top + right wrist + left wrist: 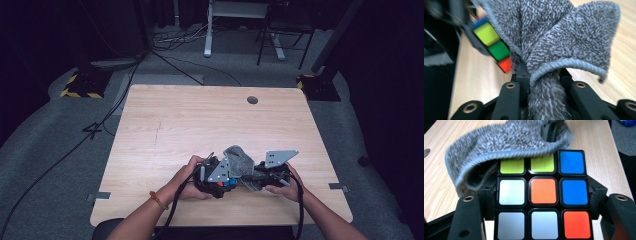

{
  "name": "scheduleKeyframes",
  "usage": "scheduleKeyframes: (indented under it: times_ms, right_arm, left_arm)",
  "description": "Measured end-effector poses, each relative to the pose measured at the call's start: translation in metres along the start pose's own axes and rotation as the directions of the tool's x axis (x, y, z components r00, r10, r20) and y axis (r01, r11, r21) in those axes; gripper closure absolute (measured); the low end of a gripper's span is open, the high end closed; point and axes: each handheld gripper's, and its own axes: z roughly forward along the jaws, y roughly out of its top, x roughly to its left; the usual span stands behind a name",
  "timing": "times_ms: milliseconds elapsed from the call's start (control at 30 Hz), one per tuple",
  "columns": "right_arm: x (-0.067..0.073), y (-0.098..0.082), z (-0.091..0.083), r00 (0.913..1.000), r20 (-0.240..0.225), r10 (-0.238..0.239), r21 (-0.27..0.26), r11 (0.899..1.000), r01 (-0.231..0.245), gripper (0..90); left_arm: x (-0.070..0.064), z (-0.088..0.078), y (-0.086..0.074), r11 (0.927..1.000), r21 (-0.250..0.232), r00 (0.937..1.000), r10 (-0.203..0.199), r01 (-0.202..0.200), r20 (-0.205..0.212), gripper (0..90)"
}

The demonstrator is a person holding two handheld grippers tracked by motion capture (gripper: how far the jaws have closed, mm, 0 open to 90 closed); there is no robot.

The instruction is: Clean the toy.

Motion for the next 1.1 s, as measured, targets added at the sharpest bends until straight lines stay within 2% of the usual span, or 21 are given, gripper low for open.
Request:
scheduleKeyframes:
  times_ms: [67,167,300,367,433,533,667,733,900,967,1067,1100]
  right_arm:
    - [0.004,0.006,-0.003,0.9998,-0.007,-0.017,-0.036,0.999,0.016,72.0]
    - [0.011,0.012,-0.004,0.9996,0.003,-0.027,-0.067,0.997,0.027,72.0]
    - [0.01,0.015,-0.006,0.9999,-0.003,-0.01,-0.118,0.993,0.009,72.1]
    - [0.011,0.017,-0.006,0.9999,-0.013,-0.005,-0.133,0.991,0.003,72.1]
    - [0.011,0.018,-0.006,0.9987,-0.049,0.014,-0.162,0.987,-0.022,72.1]
    - [0.016,0.022,-0.005,1.0,-0.006,-0.007,-0.139,0.99,0.006,72.1]
    - [0.009,0.017,-0.01,0.9987,0.047,0.021,-0.122,0.992,-0.015,72.1]
    - [0.003,0.013,-0.011,0.9976,0.049,0.048,-0.099,0.994,-0.043,72.1]
    - [-0.009,-0.002,-0.007,0.9932,0.097,0.065,0.014,0.998,-0.067,72.0]
    - [-0.014,-0.007,-0.005,0.9937,0.053,0.098,0.034,0.994,-0.1,71.9]
    - [-0.011,-0.009,0.0,0.9967,0.023,0.079,0.06,0.995,-0.08,71.8]
    - [-0.009,-0.009,0.001,0.9968,-0.016,0.078,0.045,0.996,-0.077,71.8]
  left_arm:
    - [0.001,0.001,-0.001,0.9998,-0.012,0.9998,-0.017,0.017,0.01,33.2]
    - [0.003,0.001,-0.001,0.9994,-0.019,0.9996,-0.029,0.029,-0.001,33.1]
    - [0.004,0.006,-0.003,0.9977,-0.033,0.9982,-0.06,0.06,0.002,32.8]
    - [0.004,0.009,-0.003,0.9978,-0.025,0.9981,-0.061,0.061,0.007,32.9]
    - [0.001,0.013,-0.003,0.9985,-0.013,0.9986,-0.053,0.053,0.004,32.9]
    - [0.002,0.012,-0.003,0.9986,-0.013,0.9987,-0.05,0.05,0.0,33.1]
    - [0.006,0.002,-0.003,0.9962,-0.057,0.9977,-0.067,0.067,-0.007,33.3]
    - [0.007,-0.003,-0.003,0.995,-0.075,0.9978,-0.066,0.065,-0.009,33.3]
    - [0.007,-0.013,0.0,0.9905,-0.122,0.9976,-0.065,0.062,-0.023,33.3]
    - [0.007,-0.015,0.0,0.9875,-0.145,0.9976,-0.066,0.062,-0.021,33.3]
    - [0.007,-0.015,0.0,0.9853,-0.156,0.9973,-0.072,0.068,-0.016,33.3]
    - [0.007,-0.015,-0.001,0.9841,-0.163,0.9972,-0.074,0.071,-0.013,33.3]
